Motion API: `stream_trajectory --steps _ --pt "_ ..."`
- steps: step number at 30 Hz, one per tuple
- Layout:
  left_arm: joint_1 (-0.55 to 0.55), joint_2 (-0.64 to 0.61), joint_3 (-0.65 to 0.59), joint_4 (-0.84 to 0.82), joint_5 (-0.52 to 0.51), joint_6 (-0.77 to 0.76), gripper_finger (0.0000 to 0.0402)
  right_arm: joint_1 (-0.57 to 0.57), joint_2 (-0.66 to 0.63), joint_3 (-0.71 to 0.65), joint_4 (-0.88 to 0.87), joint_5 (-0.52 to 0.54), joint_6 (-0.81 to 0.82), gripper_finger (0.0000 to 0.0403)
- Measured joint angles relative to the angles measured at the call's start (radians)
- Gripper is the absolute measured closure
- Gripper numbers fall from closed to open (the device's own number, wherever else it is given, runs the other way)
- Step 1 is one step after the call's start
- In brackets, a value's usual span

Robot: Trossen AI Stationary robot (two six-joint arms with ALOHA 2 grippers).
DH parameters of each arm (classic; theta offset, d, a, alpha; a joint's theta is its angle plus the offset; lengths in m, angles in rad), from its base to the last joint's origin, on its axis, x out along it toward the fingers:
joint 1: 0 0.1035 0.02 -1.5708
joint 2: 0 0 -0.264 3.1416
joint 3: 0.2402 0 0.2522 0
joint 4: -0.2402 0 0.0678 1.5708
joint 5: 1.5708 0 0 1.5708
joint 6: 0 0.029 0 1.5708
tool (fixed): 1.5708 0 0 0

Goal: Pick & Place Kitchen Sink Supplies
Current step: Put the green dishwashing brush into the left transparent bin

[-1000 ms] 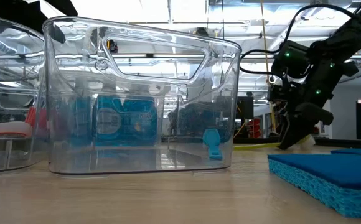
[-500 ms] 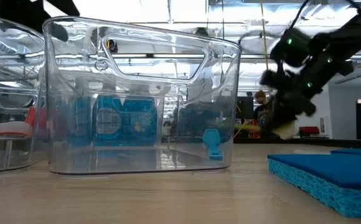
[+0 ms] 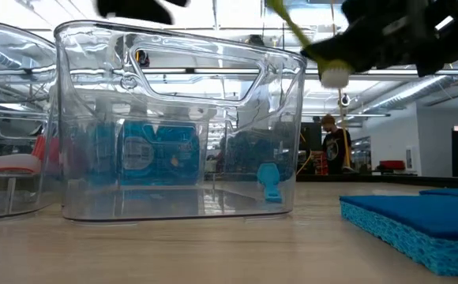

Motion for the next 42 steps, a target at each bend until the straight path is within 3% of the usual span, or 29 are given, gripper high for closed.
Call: stream_trajectory --steps 6,8,12,19,30,36,42 --pt "0.11 0.159 0.0 0.494 0.247 0.546 0.0144 0.102 0.027 0.0 0.052 -0.043 0.001 0.037" --pt "0.142 0.21 0.0 0.665 0.301 0.657 0.0147 0.124 0.04 0.0 0.063 -0.043 0.001 0.037" --pt "0.192 0.252 0.0 0.863 0.424 0.745 0.0148 0.149 0.057 0.0 0.072 -0.043 -0.001 0.037" --pt "0.27 0.254 0.0 0.92 0.773 0.641 0.0163 0.152 0.061 0.0 0.075 -0.042 -0.012 0.037" --pt "0.321 0.274 0.0 0.935 0.832 0.596 0.0215 0.152 0.061 0.0 0.084 -0.041 -0.017 0.037" --pt "0.324 0.335 0.001 1.045 0.832 0.63 0.0245 0.152 0.061 0.001 0.08 -0.041 -0.018 0.037" --pt "0.33 0.386 0.05 1.072 0.845 0.674 0.032 0.152 0.061 0.002 0.067 -0.042 -0.008 0.037"
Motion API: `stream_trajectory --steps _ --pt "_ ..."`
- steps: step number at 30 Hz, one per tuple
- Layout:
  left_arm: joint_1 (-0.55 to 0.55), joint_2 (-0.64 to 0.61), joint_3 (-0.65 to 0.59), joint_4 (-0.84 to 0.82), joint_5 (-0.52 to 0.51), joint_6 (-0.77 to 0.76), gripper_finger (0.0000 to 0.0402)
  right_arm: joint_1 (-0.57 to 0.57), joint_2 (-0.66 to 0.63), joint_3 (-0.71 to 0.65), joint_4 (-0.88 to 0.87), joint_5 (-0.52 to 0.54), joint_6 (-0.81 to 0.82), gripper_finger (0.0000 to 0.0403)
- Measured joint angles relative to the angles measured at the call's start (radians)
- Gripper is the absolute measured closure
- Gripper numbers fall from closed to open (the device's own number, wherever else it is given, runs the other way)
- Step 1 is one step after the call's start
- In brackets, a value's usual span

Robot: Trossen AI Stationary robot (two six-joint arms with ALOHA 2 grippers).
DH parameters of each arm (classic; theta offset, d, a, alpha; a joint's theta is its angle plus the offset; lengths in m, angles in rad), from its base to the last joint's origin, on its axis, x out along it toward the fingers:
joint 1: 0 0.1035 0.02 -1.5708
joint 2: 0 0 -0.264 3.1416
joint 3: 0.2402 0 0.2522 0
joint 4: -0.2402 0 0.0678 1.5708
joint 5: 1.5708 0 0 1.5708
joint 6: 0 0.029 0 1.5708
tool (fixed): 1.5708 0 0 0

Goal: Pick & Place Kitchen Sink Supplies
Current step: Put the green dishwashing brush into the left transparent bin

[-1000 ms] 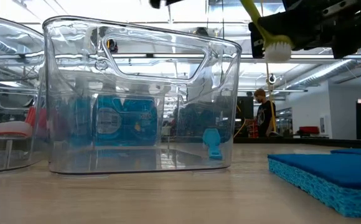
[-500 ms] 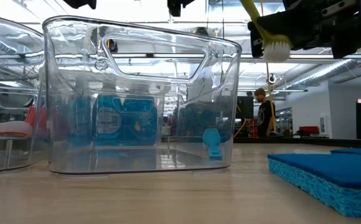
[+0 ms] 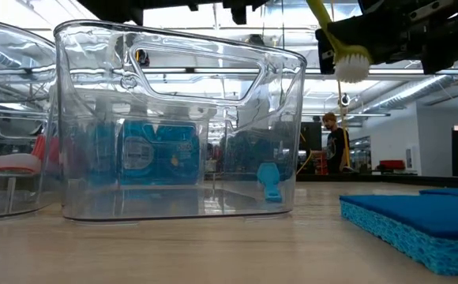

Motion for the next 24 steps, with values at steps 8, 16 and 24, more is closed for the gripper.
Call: stream_trajectory --steps 8,16,24 --pt "-0.017 -0.068 0.029 -0.118 -0.048 -0.07 0.0383 0.0 0.0 0.0 -0.013 0.002 0.059 0.0299" --pt "-0.135 -0.32 0.032 -0.629 -0.418 -0.247 0.0383 -0.001 0.0 0.0 -0.027 0.001 0.096 0.0243" --pt "-0.35 -0.524 0.031 -1.372 -0.598 -1.051 0.0383 -0.001 0.0 0.0 -0.033 0.003 0.092 0.0231"
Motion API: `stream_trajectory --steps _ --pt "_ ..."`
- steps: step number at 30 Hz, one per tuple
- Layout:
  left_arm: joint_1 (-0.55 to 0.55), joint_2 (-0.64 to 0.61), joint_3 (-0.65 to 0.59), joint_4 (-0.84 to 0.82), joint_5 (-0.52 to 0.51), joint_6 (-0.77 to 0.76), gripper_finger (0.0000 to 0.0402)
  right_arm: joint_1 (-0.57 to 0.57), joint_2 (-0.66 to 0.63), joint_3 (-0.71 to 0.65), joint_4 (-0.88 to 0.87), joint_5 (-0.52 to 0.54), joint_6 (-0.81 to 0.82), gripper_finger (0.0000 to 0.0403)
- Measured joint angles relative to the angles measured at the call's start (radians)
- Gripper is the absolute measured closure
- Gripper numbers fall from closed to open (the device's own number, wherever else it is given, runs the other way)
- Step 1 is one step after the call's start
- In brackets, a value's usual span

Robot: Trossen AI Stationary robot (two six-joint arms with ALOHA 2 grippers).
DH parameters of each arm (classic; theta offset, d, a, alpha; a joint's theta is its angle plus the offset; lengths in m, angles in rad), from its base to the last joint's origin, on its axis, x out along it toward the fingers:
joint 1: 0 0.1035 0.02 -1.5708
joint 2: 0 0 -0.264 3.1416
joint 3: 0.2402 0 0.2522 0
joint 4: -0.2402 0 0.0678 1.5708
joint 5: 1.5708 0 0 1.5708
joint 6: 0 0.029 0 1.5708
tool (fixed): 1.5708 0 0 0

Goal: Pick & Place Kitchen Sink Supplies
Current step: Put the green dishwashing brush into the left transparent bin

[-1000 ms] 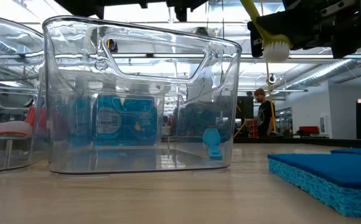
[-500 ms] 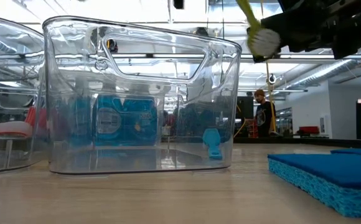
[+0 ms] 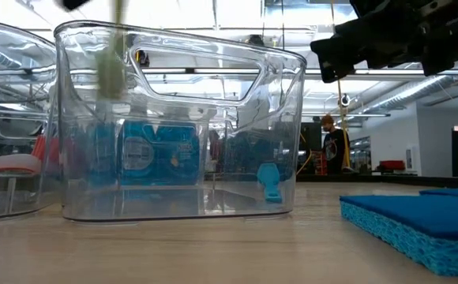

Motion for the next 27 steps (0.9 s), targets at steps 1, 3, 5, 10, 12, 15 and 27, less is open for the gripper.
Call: stream_trajectory --steps 1,3,5,10,12,15,27 --pt "-0.032 -0.01 0.0 -0.073 0.003 -0.114 0.0383 0.0 0.0 0.0 0.0 0.0 0.0 0.0232" --pt "-0.092 -0.011 0.0 -0.18 0.003 -0.311 0.0383 0.0 0.0 0.0 0.005 0.001 0.0 0.0235" --pt "-0.148 -0.01 0.0 -0.238 0.001 -0.442 0.0383 0.0 0.0 0.0 0.005 0.001 0.0 0.0237" --pt "-0.24 -0.011 0.0 -0.261 -0.042 -0.549 0.0383 0.0 0.0 0.0 0.02 0.002 -0.001 0.0238" --pt "-0.26 -0.011 0.0 -0.264 -0.032 -0.573 0.0383 0.0 0.0 0.0 0.029 0.002 -0.001 0.0239" --pt "-0.277 -0.007 0.0 -0.281 0.006 -0.61 0.0379 0.0 0.0 0.0 0.037 0.002 0.002 0.0238" --pt "-0.312 -0.007 0.0 -0.316 0.005 -0.609 0.0311 0.0 0.0 0.0 -0.006 0.108 0.003 0.0235"
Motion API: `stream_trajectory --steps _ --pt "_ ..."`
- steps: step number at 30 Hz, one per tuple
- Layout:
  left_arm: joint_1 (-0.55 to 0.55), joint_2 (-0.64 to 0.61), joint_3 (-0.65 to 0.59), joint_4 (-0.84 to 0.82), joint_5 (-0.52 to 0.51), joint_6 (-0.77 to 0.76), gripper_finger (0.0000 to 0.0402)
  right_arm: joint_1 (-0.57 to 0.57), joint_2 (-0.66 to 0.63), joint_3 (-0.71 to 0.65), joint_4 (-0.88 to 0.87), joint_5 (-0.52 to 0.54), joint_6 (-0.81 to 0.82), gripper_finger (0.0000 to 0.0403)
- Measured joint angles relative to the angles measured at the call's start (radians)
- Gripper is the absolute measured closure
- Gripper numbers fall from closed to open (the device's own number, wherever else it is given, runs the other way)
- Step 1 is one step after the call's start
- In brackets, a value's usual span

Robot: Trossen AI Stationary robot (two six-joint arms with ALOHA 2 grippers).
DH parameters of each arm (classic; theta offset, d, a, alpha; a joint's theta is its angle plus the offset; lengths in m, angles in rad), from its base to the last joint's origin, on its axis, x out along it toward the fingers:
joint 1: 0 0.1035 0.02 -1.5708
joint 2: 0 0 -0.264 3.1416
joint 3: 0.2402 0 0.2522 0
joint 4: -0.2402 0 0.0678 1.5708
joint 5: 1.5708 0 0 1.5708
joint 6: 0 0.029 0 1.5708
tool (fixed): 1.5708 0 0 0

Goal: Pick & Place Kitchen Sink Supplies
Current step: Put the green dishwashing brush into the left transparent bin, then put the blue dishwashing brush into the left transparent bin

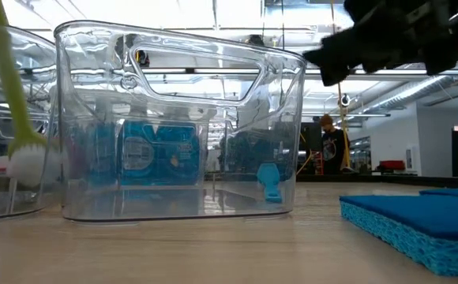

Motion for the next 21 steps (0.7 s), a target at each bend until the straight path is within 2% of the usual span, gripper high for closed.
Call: stream_trajectory --steps 4,10,16,21 --pt "0.0 0.0 0.0 -0.004 -0.002 0.022 0.0282 0.0 0.0 0.0 -0.097 0.154 0.015 0.023" --pt "0.003 0.021 0.0 -0.051 -0.007 0.005 0.0217 0.0 0.042 -0.001 -0.224 0.357 0.04 0.0181" --pt "0.029 0.04 -0.001 -0.115 -0.01 -0.038 0.0146 -0.018 0.2 -0.001 -0.102 0.367 0.101 0.013" --pt "0.051 0.046 -0.001 -0.118 -0.011 -0.013 0.011 -0.088 0.377 0.012 0.045 0.362 0.131 0.012"
